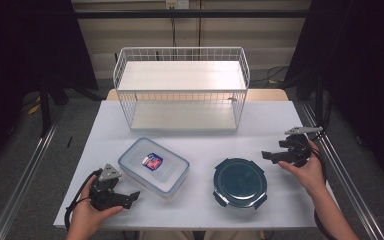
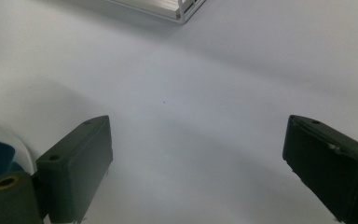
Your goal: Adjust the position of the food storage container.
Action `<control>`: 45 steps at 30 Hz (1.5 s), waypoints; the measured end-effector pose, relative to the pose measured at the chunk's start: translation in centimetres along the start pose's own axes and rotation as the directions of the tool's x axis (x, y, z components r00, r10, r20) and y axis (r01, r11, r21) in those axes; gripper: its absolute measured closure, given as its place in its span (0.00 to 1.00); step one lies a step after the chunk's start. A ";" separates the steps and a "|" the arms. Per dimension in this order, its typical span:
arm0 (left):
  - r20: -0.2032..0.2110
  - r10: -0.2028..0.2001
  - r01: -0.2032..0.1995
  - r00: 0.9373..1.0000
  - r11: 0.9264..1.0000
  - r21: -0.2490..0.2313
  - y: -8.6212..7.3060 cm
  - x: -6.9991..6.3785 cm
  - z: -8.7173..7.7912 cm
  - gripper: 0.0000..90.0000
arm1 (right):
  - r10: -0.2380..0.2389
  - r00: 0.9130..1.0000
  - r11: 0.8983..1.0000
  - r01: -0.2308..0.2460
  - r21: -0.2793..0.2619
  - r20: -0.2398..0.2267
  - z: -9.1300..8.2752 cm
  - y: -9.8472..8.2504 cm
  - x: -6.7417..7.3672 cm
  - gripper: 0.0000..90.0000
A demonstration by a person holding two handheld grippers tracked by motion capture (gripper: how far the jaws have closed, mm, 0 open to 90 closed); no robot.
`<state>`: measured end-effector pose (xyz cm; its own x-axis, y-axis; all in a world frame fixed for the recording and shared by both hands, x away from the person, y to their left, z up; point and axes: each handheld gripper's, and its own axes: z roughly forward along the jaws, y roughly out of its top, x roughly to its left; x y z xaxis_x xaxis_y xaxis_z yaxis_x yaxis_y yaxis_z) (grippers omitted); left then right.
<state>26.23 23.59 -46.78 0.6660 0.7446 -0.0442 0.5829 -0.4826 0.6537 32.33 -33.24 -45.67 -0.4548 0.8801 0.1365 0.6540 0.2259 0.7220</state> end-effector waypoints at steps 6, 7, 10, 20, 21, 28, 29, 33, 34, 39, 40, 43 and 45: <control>0.027 -0.006 0.006 1.000 1.000 0.005 0.2 -0.9 -0.3 0.05 | 0.001 1.000 1.000 -0.002 -0.016 -0.024 0.4 0.7 0.1 0.09; 0.033 -0.005 0.005 0.999 1.000 -0.005 0.2 -1.1 -0.3 0.05 | 0.000 1.000 1.000 0.000 -0.016 -0.026 0.5 0.8 0.2 0.09; 0.053 0.002 -0.001 0.999 1.000 -0.007 0.1 -1.7 -0.5 0.06 | -0.002 1.000 1.000 0.002 -0.021 -0.030 0.7 1.1 0.4 0.09; 0.122 0.057 -0.057 0.991 0.998 -0.007 0.5 -2.3 -0.5 0.39 | -0.021 1.000 1.000 0.021 -0.017 -0.013 0.1 1.2 0.9 0.09; 0.137 0.046 -0.046 0.990 0.999 -0.007 0.4 -2.4 -0.5 0.43 | -0.022 1.000 1.000 0.022 -0.015 -0.014 0.1 1.2 0.9 0.09; 0.167 0.020 -0.015 0.986 0.999 -0.031 1.3 -2.6 -1.3 0.81 | 0.000 1.000 1.000 0.000 -0.015 -0.004 -0.3 0.7 0.6 0.09; 0.176 0.021 -0.014 0.984 0.999 -0.038 1.5 -2.6 -1.3 0.85 | 0.001 1.000 1.000 -0.001 -0.014 -0.005 -0.4 0.6 0.6 0.09; 0.194 0.022 -0.016 0.981 0.999 -0.031 2.1 -3.1 -1.0 0.97 | 0.011 1.000 1.000 -0.011 -0.021 0.002 -0.9 0.3 0.3 0.09; 0.205 0.020 -0.016 0.979 1.000 -0.022 2.2 -3.1 -0.9 0.99 | 0.011 1.000 1.000 -0.011 -0.026 0.004 -1.0 0.1 0.2 0.09; 0.206 0.021 -0.016 0.978 1.000 -0.026 2.3 -3.0 -0.8 1.00 | 0.027 1.000 0.999 -0.027 -0.019 0.016 -1.3 -0.2 0.1 0.09; 0.207 0.019 -0.013 0.978 0.999 -0.031 2.4 -3.0 -0.7 1.00 | 0.022 1.000 1.000 -0.022 -0.018 0.012 -1.3 -0.3 0.1 0.09; 0.195 0.026 -0.019 0.980 0.999 -0.041 2.8 -3.2 -0.6 1.00 | 0.019 1.000 1.000 -0.019 -0.016 0.015 -1.3 -0.3 0.2 0.09; 0.191 0.022 -0.014 0.981 0.999 -0.044 3.3 -3.4 -0.2 1.00 | 0.016 1.000 1.000 -0.015 -0.017 0.012 -1.2 -0.3 0.2 0.09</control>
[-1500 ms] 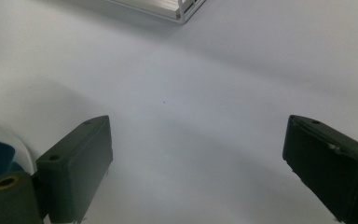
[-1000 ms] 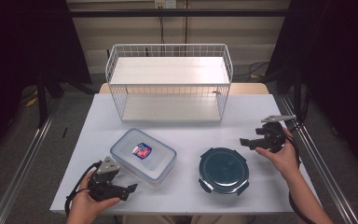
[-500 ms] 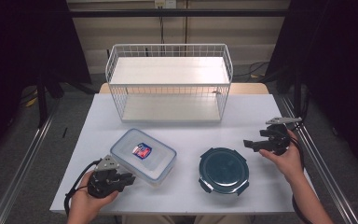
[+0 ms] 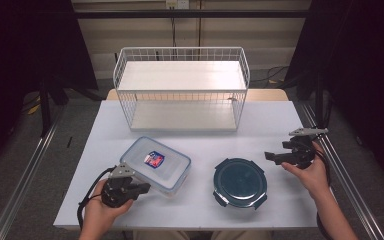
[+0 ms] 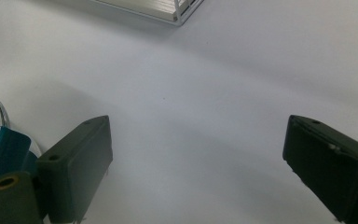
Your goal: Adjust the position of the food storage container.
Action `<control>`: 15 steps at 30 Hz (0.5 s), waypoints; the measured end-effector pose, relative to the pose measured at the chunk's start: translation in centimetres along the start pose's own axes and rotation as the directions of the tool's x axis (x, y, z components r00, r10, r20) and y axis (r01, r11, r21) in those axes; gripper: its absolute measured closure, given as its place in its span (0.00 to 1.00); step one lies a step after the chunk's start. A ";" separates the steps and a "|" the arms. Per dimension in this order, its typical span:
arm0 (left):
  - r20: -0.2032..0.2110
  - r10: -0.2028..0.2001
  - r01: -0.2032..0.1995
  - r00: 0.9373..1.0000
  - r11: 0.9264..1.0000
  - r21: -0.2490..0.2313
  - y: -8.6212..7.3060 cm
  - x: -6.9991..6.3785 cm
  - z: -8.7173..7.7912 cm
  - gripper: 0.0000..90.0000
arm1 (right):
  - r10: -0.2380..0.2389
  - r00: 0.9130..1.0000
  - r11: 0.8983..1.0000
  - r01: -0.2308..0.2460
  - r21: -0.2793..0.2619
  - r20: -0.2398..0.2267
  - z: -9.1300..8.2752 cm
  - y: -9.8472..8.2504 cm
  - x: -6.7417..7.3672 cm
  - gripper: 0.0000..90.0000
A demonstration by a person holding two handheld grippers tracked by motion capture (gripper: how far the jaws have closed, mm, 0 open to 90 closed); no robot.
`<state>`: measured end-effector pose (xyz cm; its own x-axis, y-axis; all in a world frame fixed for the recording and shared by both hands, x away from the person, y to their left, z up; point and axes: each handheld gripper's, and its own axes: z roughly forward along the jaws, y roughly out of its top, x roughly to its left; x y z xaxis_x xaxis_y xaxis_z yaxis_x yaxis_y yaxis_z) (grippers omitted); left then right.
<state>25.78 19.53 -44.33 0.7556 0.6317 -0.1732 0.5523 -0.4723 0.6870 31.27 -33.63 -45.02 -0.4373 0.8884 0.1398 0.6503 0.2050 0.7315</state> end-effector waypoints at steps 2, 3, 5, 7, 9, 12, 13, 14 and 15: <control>-0.002 -0.007 0.007 1.000 1.000 -0.001 0.5 -0.1 0.6 1.00 | -0.001 1.000 1.000 0.001 -0.002 0.000 0.0 0.0 0.0 0.09; 0.000 -0.011 0.011 1.000 1.000 -0.002 0.6 -0.1 0.8 1.00 | 0.003 1.000 1.000 -0.003 -0.004 -0.005 0.0 0.1 0.1 0.09; -0.004 -0.002 0.002 1.000 1.000 -0.005 1.1 -0.2 1.3 1.00 | 0.003 1.000 1.000 -0.003 -0.004 -0.004 0.1 0.1 0.1 0.09; -0.006 -0.002 0.002 1.000 1.000 -0.009 1.6 -0.4 1.8 1.00 | 0.003 1.000 1.000 -0.003 -0.002 -0.006 0.2 0.1 0.2 0.09; -0.003 -0.002 0.002 1.000 1.000 -0.006 2.0 -0.6 2.3 1.00 | 0.002 1.000 1.000 -0.002 -0.002 -0.011 0.3 0.1 0.2 0.09; -0.005 -0.012 0.012 1.000 1.000 -0.003 2.6 -0.7 2.9 1.00 | 0.005 1.000 1.000 -0.005 0.001 -0.011 0.4 0.1 0.2 0.09; -0.013 -0.018 0.018 1.000 1.000 -0.008 2.8 -0.8 3.2 1.00 | 0.004 1.000 1.000 -0.004 0.001 -0.010 0.5 0.2 0.2 0.09; -0.009 -0.025 0.025 1.000 1.000 -0.006 3.1 -0.9 3.6 1.00 | 0.001 1.000 1.000 -0.001 0.001 -0.014 0.5 0.2 0.2 0.09; -0.007 -0.025 0.025 1.000 1.000 -0.002 3.3 -0.9 3.8 1.00 | 0.004 1.000 1.000 -0.004 0.000 -0.016 0.5 0.2 0.2 0.09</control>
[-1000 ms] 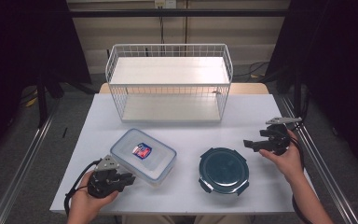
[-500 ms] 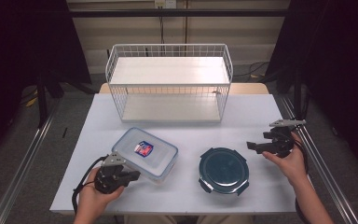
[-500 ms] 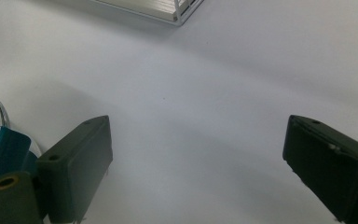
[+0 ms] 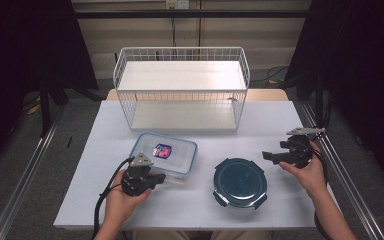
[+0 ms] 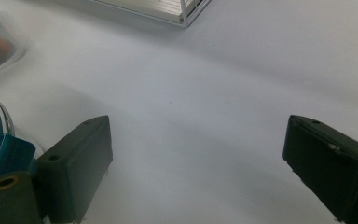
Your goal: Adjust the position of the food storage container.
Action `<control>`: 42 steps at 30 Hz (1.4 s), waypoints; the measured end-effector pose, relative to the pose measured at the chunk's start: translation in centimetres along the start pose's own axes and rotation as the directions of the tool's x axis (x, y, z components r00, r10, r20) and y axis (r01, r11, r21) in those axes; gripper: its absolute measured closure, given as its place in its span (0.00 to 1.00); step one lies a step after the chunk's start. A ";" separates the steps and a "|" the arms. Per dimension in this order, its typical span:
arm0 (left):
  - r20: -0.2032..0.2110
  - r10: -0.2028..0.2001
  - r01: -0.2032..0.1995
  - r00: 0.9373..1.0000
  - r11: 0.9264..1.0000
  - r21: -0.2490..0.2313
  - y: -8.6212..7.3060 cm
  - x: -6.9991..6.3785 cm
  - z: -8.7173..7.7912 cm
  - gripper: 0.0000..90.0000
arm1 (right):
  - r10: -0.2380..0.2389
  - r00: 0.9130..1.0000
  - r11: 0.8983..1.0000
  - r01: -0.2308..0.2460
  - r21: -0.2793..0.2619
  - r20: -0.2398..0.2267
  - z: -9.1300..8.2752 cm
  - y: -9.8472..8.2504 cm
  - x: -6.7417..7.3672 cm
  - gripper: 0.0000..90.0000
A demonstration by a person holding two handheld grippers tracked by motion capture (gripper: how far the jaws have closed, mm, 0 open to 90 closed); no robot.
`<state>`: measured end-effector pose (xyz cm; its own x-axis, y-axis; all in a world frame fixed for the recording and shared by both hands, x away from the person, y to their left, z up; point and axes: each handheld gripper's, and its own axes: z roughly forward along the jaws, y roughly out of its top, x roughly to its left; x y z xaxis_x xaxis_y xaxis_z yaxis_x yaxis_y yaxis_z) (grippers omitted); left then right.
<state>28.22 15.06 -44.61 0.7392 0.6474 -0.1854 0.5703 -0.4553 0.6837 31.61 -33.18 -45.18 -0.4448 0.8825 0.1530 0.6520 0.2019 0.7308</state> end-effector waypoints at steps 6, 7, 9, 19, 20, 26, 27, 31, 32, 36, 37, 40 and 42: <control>0.000 -0.020 0.020 1.000 1.000 -0.015 1.3 -0.1 1.6 1.00 | 0.009 1.000 1.000 -0.009 -0.009 0.001 -0.2 0.0 -0.1 0.09; -0.006 -0.015 0.015 1.000 1.000 -0.011 1.6 -0.3 1.8 1.00 | 0.010 1.000 1.000 -0.010 -0.009 -0.001 -0.2 0.0 -0.1 0.09; -0.012 -0.007 0.007 1.000 1.000 -0.003 2.0 -0.5 2.2 1.00 | 0.012 1.000 1.000 -0.012 -0.007 -0.006 -0.2 -0.1 -0.2 0.09; -0.021 -0.013 0.012 1.000 1.000 -0.026 3.1 -0.4 2.6 1.00 | 0.020 1.000 1.000 -0.020 -0.012 -0.004 -0.4 -0.2 -0.4 0.09; -0.017 -0.016 0.015 1.000 0.999 -0.032 3.1 -0.3 2.2 1.00 | 0.021 1.000 1.000 -0.021 -0.010 -0.002 -0.4 -0.2 -0.4 0.09; -0.046 -0.065 0.064 0.997 0.997 -0.039 1.9 0.7 -1.2 1.00 | 0.024 1.000 1.000 -0.024 -0.012 -0.001 -0.4 -0.1 -0.3 0.09; -0.075 -0.081 0.080 0.994 0.996 -0.027 1.5 1.1 -1.7 1.00 | 0.022 1.000 1.000 -0.022 -0.015 -0.004 -0.4 -0.1 -0.3 0.09; -0.122 -0.129 0.131 0.984 0.991 0.006 -0.2 2.9 -3.1 1.00 | 0.017 1.000 1.000 -0.017 -0.015 -0.008 -0.3 0.1 0.0 0.09; -0.130 -0.141 0.143 0.981 0.990 0.006 -0.6 3.3 -3.3 1.00 | 0.015 1.000 1.000 -0.015 -0.013 -0.008 -0.2 0.2 0.1 0.09; -0.170 -0.165 0.169 0.971 0.986 0.005 -1.5 4.8 -4.0 1.00 | 0.007 1.000 1.000 -0.007 -0.009 -0.015 0.2 0.5 0.3 0.09; -0.179 -0.179 0.182 0.967 0.983 -0.002 -1.6 5.2 -4.0 1.00 | 0.001 1.000 1.000 -0.001 -0.009 -0.018 0.3 0.5 0.3 0.09; -0.197 -0.209 0.208 0.958 0.978 -0.026 -1.4 5.8 -3.8 1.00 | -0.002 1.000 1.000 0.002 -0.004 -0.025 0.7 0.8 0.6 0.09; -0.226 -0.201 0.201 0.953 0.979 -0.024 -1.1 6.3 -3.5 1.00 | -0.012 1.000 1.000 0.011 -0.003 -0.028 0.8 0.9 0.7 0.09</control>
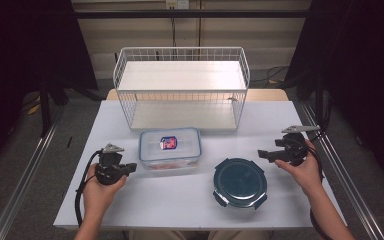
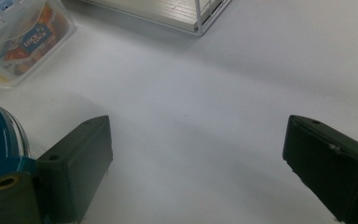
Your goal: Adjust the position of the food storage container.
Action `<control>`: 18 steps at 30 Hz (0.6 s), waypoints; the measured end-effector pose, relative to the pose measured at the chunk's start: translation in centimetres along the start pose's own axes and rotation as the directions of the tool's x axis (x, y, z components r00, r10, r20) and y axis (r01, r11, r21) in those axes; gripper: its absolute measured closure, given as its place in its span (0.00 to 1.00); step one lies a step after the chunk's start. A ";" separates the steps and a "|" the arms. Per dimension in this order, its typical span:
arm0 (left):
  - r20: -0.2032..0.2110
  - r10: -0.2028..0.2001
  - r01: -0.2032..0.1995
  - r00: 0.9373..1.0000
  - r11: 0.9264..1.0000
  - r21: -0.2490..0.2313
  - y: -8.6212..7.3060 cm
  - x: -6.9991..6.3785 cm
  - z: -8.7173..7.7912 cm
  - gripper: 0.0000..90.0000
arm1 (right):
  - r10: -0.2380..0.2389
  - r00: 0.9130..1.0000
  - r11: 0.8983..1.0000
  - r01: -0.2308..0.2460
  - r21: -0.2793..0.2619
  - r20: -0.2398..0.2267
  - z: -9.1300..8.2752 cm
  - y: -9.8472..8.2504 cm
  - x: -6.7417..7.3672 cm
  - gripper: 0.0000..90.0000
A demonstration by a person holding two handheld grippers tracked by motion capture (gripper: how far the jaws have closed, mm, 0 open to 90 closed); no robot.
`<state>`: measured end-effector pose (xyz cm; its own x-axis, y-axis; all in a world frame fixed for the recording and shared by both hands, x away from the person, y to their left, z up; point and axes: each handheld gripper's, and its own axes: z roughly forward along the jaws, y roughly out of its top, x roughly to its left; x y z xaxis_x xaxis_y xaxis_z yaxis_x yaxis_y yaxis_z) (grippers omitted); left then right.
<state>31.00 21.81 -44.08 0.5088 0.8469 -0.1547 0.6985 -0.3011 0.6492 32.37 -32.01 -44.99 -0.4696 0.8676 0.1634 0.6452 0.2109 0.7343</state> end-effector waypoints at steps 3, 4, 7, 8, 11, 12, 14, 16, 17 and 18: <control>-0.026 0.003 -0.004 1.000 1.000 -0.010 0.5 0.8 0.6 1.00 | 0.006 1.000 1.000 -0.006 0.005 0.003 0.1 0.1 0.1 0.09; -0.035 -0.005 0.005 0.999 1.000 -0.015 0.6 1.0 0.7 1.00 | 0.001 1.000 1.000 -0.001 0.003 0.001 0.2 0.1 0.1 0.09; -0.016 -0.032 0.031 0.999 0.999 -0.033 1.1 1.4 1.3 1.00 | 0.003 1.000 1.000 -0.003 0.004 -0.002 0.3 0.1 0.2 0.09; -0.026 -0.025 0.024 0.999 0.999 -0.030 1.2 1.5 1.4 1.00 | -0.002 1.000 1.000 0.002 0.004 -0.003 0.3 0.1 0.2 0.09; -0.005 -0.035 0.035 0.999 0.999 -0.042 1.5 1.6 1.9 1.00 | -0.004 1.000 1.000 0.004 0.009 -0.003 0.3 0.1 0.5 0.09; 0.001 -0.036 0.036 0.999 0.998 -0.044 1.6 1.5 2.0 1.00 | -0.009 1.000 1.000 0.009 0.008 -0.008 0.3 0.1 0.5 0.09; -0.002 -0.037 0.037 0.999 0.998 -0.048 1.9 1.4 2.3 1.00 | -0.004 1.000 1.000 0.004 0.012 -0.005 0.2 0.0 0.6 0.09; -0.001 -0.052 0.052 0.999 0.997 -0.051 1.9 1.4 2.4 1.00 | -0.004 1.000 1.000 0.004 0.008 -0.002 0.1 0.0 0.6 0.09; 0.000 -0.059 0.059 0.998 0.997 -0.053 1.9 1.4 2.6 1.00 | -0.005 1.000 1.000 0.005 0.006 -0.001 0.0 0.0 0.6 0.09; 0.004 -0.054 0.055 0.999 0.997 -0.049 2.0 1.5 2.7 1.00 | -0.003 1.000 1.000 0.003 0.002 -0.001 -0.1 0.0 0.6 0.09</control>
<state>34.50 21.29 -45.06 0.4721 0.8602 -0.1927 0.6994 -0.2324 0.6759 32.01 -31.52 -44.83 -0.4720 0.8665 0.1623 0.6454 0.2143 0.7331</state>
